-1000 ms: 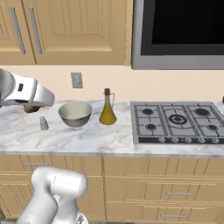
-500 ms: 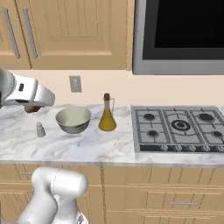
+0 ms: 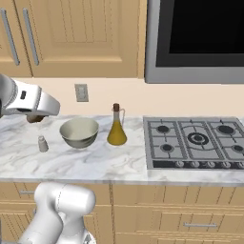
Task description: Retrieve the bottle and the shaker from the cabinet and place them next to the mixing bowl on the counter. Then add garlic from the fridge to the mixing bowl.
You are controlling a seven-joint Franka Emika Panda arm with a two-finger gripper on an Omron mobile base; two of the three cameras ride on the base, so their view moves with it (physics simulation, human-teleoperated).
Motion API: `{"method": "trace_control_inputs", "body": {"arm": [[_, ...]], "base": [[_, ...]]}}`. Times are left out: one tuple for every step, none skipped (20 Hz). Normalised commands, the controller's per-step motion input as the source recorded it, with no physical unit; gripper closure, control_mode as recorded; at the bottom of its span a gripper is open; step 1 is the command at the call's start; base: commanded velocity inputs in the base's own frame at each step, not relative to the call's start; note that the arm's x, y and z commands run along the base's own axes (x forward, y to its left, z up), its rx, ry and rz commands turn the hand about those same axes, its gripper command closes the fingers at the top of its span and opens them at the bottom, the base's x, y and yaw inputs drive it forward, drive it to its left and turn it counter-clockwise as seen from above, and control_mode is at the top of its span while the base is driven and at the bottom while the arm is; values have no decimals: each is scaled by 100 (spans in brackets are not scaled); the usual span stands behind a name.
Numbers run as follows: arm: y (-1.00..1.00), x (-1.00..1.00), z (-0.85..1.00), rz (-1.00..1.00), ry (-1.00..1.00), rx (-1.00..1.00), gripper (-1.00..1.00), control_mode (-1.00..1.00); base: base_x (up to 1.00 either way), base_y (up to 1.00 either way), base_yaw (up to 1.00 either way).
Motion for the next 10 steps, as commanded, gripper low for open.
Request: {"method": "trace_control_inputs", "body": {"arm": [[0,0,0,0,0,0,100,100],[0,0,0,0,0,0,100,100],[0,0,0,0,0,0,100,100],[0,0,0,0,0,0,100,100],[0,0,0,0,0,0,100,100],[0,0,0,0,0,0,100,100],[0,0,0,0,0,0,100,100],[0,0,0,0,0,0,100,100],[0,0,0,0,0,0,100,100],[0,0,0,0,0,0,100,100]], "base": [[28,0,0],[0,0,0],[0,0,0],[0,0,0],[0,0,0],[0,0,0],[0,0,0],[0,0,0],[0,0,0],[0,0,0]]}}
